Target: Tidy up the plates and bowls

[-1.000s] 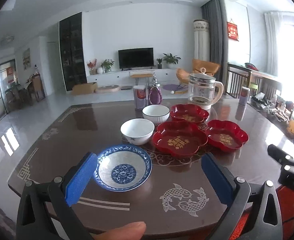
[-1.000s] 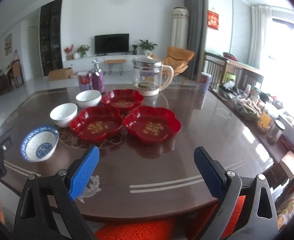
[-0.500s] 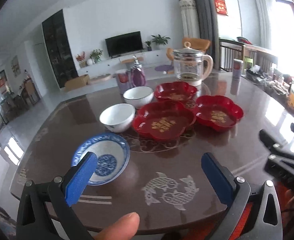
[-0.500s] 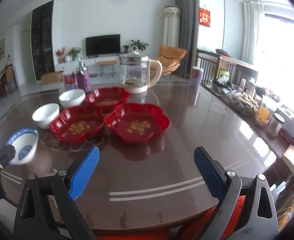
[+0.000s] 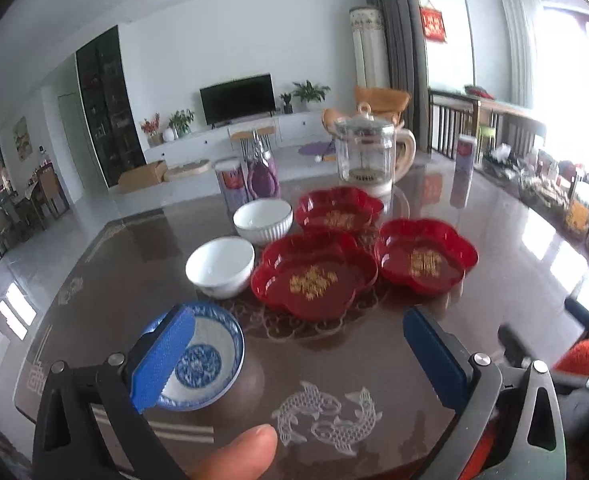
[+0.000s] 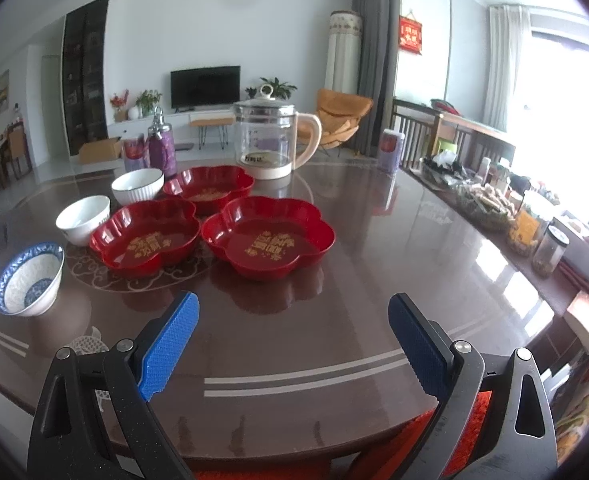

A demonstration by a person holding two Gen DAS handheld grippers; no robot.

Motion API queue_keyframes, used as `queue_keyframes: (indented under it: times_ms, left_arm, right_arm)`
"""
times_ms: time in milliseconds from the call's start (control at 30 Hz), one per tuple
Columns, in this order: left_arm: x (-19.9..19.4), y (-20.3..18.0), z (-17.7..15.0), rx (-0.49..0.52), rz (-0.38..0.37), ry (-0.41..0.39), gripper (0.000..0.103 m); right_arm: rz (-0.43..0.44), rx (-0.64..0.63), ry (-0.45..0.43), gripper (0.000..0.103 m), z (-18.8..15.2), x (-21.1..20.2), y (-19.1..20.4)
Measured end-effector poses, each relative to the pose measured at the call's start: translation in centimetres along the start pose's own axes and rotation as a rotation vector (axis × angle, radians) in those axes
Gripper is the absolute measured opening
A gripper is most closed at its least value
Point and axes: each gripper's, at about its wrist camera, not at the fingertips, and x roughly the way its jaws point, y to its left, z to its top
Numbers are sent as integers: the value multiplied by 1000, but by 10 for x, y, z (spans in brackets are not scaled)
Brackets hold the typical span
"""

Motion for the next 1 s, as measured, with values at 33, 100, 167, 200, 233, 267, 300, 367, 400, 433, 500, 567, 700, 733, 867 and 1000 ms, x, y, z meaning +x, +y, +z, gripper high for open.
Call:
queue_keyframes:
  times_ms: [33, 100, 167, 200, 233, 267, 300, 367, 400, 433, 500, 567, 700, 733, 867, 1000]
  left_arm:
    - [0, 3, 1, -11, -5, -4, 103]
    - [2, 9, 2, -40, -15, 7, 103]
    - [7, 13, -1, -52, -16, 32, 103]
    - [11, 14, -4, -54, -16, 49, 103]
    - [13, 15, -8, -53, -13, 62, 103]
    - [15, 15, -12, -52, -11, 73, 103]
    - [17, 14, -16, -51, -12, 82, 103]
    - [20, 15, -22, -55, -19, 103, 103]
    - [22, 15, -25, -62, -25, 120, 103]
    - [24, 15, -27, -68, -30, 132, 103]
    - [31, 15, -30, -81, -26, 163, 103]
    - [39, 16, -34, -97, -45, 203, 103]
    - [48, 17, -42, -111, -29, 229, 103]
    - [49, 17, -44, -105, -25, 230, 103]
    - [55, 9, -48, -27, 19, 238, 103]
    - [60, 4, -45, -4, 2, 250, 103]
  right_arm:
    - [1, -1, 4, 97, -1, 1, 0]
    - [4, -3, 9, 97, -1, 1, 2]
    - [5, -6, 10, 97, -2, 3, 3]
    - [5, -10, 11, 97, -3, 3, 3]
    - [6, -11, 13, 97, -4, 4, 4]
    - [8, -14, 18, 97, -5, 6, 5]
    - [9, -16, 23, 97, -6, 7, 6]
    - [14, -18, 32, 97, -8, 10, 7]
    - [17, -19, 37, 97, -9, 11, 7]
    - [20, -20, 40, 97, -9, 12, 7]
    - [29, -21, 39, 97, -11, 12, 7]
    - [39, -20, 35, 97, -14, 12, 6]
    - [36, 0, 57, 97, -18, 17, 1]
    - [36, 7, 66, 97, -19, 18, 0]
    - [30, 33, 95, 97, -22, 26, -4]
    - [24, 48, 111, 97, -25, 29, -8]
